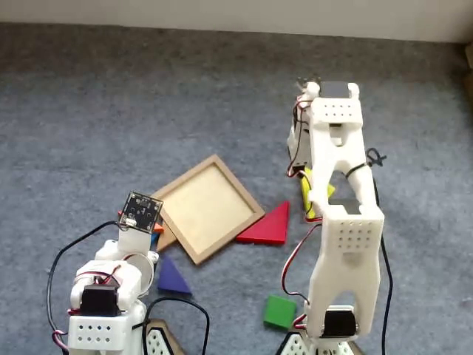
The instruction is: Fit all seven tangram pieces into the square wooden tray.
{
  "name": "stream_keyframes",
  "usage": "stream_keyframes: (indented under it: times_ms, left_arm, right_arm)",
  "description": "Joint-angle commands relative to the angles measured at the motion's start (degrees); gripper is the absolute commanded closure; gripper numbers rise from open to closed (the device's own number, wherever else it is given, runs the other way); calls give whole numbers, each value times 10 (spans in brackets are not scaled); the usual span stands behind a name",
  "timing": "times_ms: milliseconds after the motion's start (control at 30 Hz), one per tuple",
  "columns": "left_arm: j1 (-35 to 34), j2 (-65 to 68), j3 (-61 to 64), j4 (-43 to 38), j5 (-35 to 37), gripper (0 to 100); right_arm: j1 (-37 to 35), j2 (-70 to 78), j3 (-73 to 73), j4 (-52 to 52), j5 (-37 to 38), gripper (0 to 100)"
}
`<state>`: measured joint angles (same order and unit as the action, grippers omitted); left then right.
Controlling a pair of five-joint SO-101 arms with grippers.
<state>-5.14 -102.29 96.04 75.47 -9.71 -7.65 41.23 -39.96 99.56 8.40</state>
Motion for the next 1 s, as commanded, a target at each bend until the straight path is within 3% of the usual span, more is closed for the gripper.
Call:
stream_keyframes:
  times_ms: [0,467,767,967]
  left_arm:
    - [-5,-18,12,3,-4,993]
    - [-5,-18,12,3,-4,993]
    - [-5,-18,12,3,-4,993]
    - [-4,-18,12,3,-4,993]
  right_arm:
    - [-15,-15,-10,13,-23,670]
    - [-21,-103,3,13,-24,670]
    - [-34,-280,241,-72,-24,670]
    - [-40,-348,452,-225,-24,670]
